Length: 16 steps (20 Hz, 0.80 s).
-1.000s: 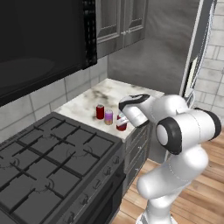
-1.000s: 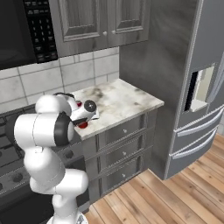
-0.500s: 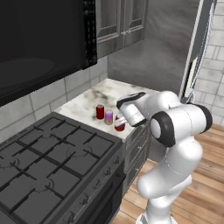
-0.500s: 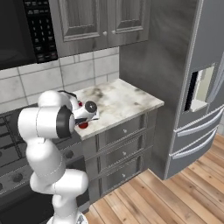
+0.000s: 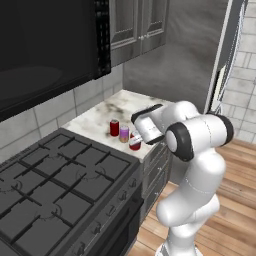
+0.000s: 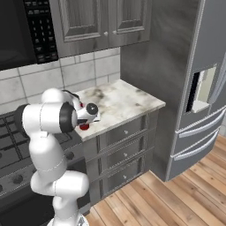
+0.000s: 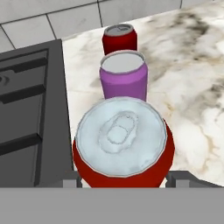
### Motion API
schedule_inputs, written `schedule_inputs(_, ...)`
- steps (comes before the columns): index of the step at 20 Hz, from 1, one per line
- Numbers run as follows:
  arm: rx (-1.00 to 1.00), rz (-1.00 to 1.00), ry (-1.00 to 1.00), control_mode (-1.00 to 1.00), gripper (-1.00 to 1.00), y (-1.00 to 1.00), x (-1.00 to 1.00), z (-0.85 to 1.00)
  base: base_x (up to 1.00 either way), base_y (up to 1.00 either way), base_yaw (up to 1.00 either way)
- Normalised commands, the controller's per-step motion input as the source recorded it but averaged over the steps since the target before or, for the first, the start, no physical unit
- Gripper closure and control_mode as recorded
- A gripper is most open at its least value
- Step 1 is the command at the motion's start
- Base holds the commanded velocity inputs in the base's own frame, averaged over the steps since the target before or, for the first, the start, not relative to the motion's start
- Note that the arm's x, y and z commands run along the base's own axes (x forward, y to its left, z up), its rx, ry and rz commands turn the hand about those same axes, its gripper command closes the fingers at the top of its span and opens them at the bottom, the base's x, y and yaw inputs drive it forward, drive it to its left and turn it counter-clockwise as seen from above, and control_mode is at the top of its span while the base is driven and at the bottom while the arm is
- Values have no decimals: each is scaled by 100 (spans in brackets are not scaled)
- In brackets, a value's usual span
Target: Four empty soda cans are scattered around the kitchen. Gather all the cans and cluster them next to the stove for recycling.
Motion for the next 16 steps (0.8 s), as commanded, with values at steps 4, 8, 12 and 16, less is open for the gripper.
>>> schedule_inputs(4,0,0,0,-100,100,0,19,-13,0,0,0)
schedule_inputs(8,0,0,0,-100,100,1,18,-12,0,0,0)
schedule_inputs(12,0,0,0,-100,100,2,18,-13,0,0,0)
schedule_inputs(16,0,0,0,-100,100,4,4,-16,0,0,0)
